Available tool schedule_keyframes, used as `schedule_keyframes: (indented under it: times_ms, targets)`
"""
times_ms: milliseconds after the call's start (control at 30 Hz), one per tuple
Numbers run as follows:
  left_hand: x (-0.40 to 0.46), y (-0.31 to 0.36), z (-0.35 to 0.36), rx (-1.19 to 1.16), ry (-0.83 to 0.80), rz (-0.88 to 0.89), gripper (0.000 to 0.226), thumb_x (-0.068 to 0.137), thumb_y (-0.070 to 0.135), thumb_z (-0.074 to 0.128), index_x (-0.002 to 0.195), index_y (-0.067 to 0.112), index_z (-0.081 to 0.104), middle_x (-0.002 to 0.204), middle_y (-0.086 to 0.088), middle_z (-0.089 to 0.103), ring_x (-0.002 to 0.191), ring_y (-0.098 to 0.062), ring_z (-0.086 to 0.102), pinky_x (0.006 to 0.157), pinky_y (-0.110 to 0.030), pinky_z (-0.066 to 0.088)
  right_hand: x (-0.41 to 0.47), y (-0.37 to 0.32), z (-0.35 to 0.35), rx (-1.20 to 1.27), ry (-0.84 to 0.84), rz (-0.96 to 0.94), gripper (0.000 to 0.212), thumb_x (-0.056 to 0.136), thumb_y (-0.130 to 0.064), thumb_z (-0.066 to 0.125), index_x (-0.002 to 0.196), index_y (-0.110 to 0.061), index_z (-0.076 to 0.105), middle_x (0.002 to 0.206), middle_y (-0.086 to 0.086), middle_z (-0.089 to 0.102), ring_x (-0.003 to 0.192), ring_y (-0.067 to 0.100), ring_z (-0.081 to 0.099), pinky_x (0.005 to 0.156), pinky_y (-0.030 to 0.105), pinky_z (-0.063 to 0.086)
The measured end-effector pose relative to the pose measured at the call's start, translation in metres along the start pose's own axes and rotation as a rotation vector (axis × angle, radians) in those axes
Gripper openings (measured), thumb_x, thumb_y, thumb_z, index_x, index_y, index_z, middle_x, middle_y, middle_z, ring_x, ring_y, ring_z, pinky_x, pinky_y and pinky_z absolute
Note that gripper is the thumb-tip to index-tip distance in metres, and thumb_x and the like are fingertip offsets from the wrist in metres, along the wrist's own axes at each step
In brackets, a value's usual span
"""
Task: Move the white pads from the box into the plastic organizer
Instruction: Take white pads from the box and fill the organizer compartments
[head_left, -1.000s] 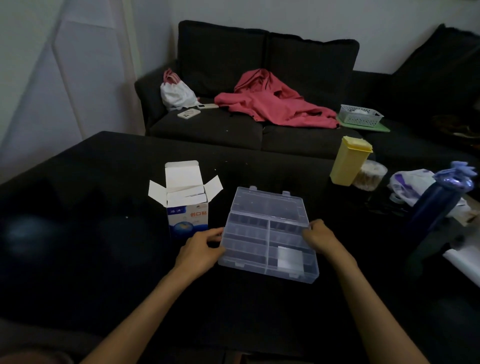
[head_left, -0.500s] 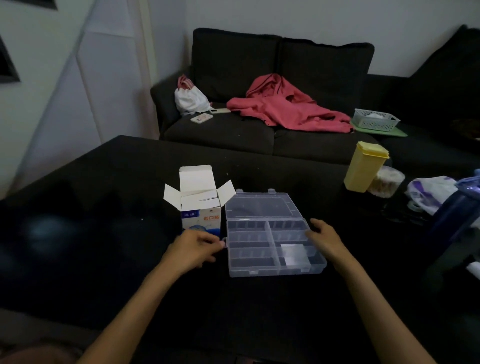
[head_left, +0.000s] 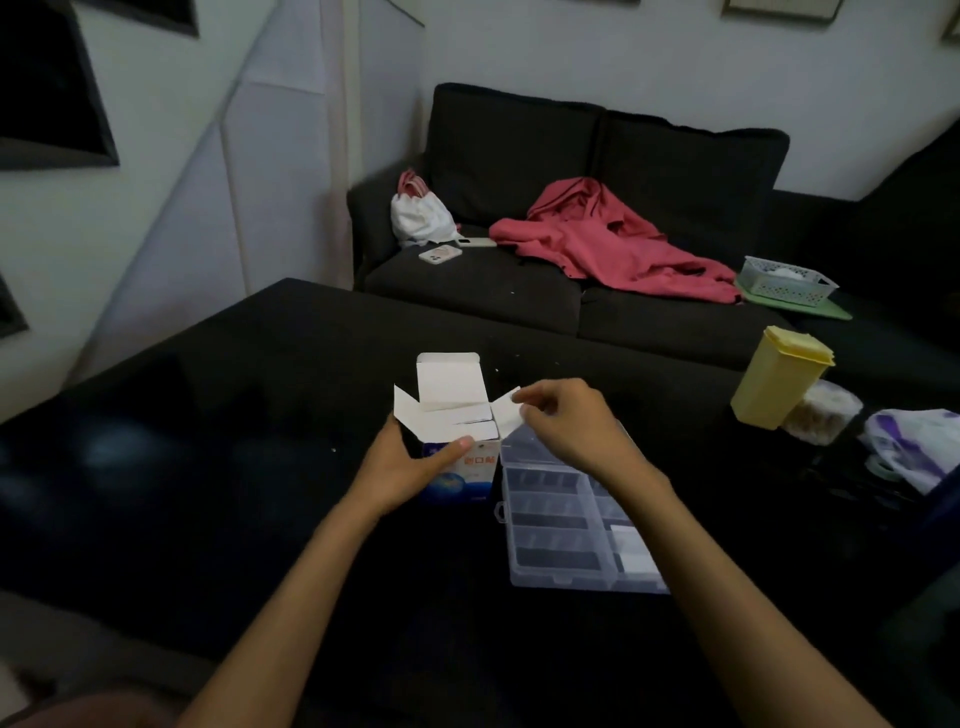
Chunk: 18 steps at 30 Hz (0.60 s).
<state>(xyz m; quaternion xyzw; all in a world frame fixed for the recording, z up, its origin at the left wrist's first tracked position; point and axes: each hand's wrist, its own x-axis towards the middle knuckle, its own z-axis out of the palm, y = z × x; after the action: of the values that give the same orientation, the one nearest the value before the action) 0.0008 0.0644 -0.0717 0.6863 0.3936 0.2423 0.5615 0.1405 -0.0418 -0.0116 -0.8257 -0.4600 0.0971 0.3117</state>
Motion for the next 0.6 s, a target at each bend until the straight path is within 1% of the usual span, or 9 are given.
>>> schedule_keyframes:
  times_ms: [33,67,133,200,300,367,467,500,600]
  targets:
    - [0.002,0.001,0.0,-0.031,-0.009,-0.045,0.072,0.08,0.035,0.07,0.141,0.018,0.035,0.141,-0.005,0.046,0.129,-0.023,0.044,0.096,-0.035,0.041,0.006,-0.002,0.003,-0.031,-0.021,0.005,0.027,0.095,-0.017,0.049,0.119,-0.022,0.06,0.127,0.002,0.058,0.108,0.014,0.056,0.086,0.029,0.051]
    - [0.003,0.001,0.001,-0.058,-0.022,-0.069,0.068,0.084,0.037,0.066,0.141,0.018,0.036,0.141,-0.007,0.046,0.128,-0.023,0.046,0.097,-0.036,0.042,0.01,-0.004,0.006,-0.062,-0.045,0.017,0.027,0.095,-0.015,0.049,0.118,-0.022,0.061,0.128,0.003,0.058,0.11,0.015,0.056,0.089,0.031,0.05]
    - [0.005,-0.003,-0.002,-0.086,-0.041,-0.078,0.061,0.088,0.036,0.06,0.141,0.018,0.037,0.14,-0.008,0.047,0.125,-0.023,0.048,0.097,-0.036,0.043,0.018,-0.005,0.011,-0.113,-0.091,0.042,0.029,0.094,-0.011,0.048,0.118,-0.02,0.061,0.127,0.004,0.058,0.104,0.015,0.058,0.083,0.027,0.048]
    - [0.003,-0.006,-0.005,-0.083,-0.047,-0.068,0.058,0.089,0.033,0.059,0.14,0.018,0.038,0.14,-0.008,0.048,0.125,-0.023,0.048,0.094,-0.035,0.044,0.021,-0.006,0.013,-0.145,-0.121,0.071,0.029,0.093,-0.011,0.049,0.118,-0.018,0.062,0.122,0.004,0.061,0.097,0.015,0.058,0.08,0.028,0.048]
    - [-0.004,-0.009,-0.004,-0.066,-0.052,-0.042,0.055,0.089,0.028,0.06,0.139,0.017,0.039,0.139,-0.007,0.049,0.126,-0.022,0.048,0.091,-0.032,0.043,0.019,-0.005,0.012,-0.157,-0.147,0.101,0.026,0.093,-0.015,0.051,0.116,-0.018,0.063,0.121,0.003,0.061,0.101,0.016,0.059,0.079,0.027,0.046]
    - [-0.01,-0.014,0.001,-0.024,-0.015,-0.028,0.056,0.088,0.027,0.063,0.138,0.018,0.041,0.137,-0.005,0.05,0.125,-0.022,0.048,0.095,-0.035,0.044,0.013,-0.003,0.012,-0.136,-0.168,0.102,0.025,0.093,-0.016,0.052,0.115,-0.018,0.063,0.125,0.003,0.059,0.103,0.017,0.059,0.081,0.028,0.046]
    - [-0.019,-0.021,0.007,0.003,0.09,-0.007,0.056,0.083,0.024,0.069,0.134,0.021,0.045,0.132,-0.003,0.055,0.12,-0.021,0.053,0.098,-0.042,0.047,0.002,0.001,0.016,-0.103,-0.183,0.089,0.025,0.092,-0.018,0.054,0.116,-0.019,0.063,0.122,0.007,0.06,0.088,0.016,0.062,0.076,0.029,0.052]
    - [-0.02,-0.022,0.008,-0.017,0.104,-0.02,0.058,0.081,0.024,0.07,0.133,0.02,0.046,0.131,-0.003,0.055,0.118,-0.021,0.054,0.097,-0.044,0.047,-0.001,0.002,0.017,-0.092,-0.179,0.086,0.026,0.092,-0.018,0.055,0.116,-0.019,0.063,0.122,0.008,0.059,0.089,0.017,0.061,0.076,0.03,0.053]
    - [-0.02,-0.021,0.008,-0.11,0.089,-0.064,0.059,0.079,0.02,0.072,0.132,0.019,0.046,0.128,-0.004,0.057,0.114,-0.021,0.056,0.095,-0.046,0.049,-0.005,0.002,0.021,-0.056,-0.144,0.092,0.026,0.091,-0.021,0.057,0.116,-0.019,0.063,0.125,0.01,0.058,0.103,0.02,0.059,0.084,0.037,0.055]
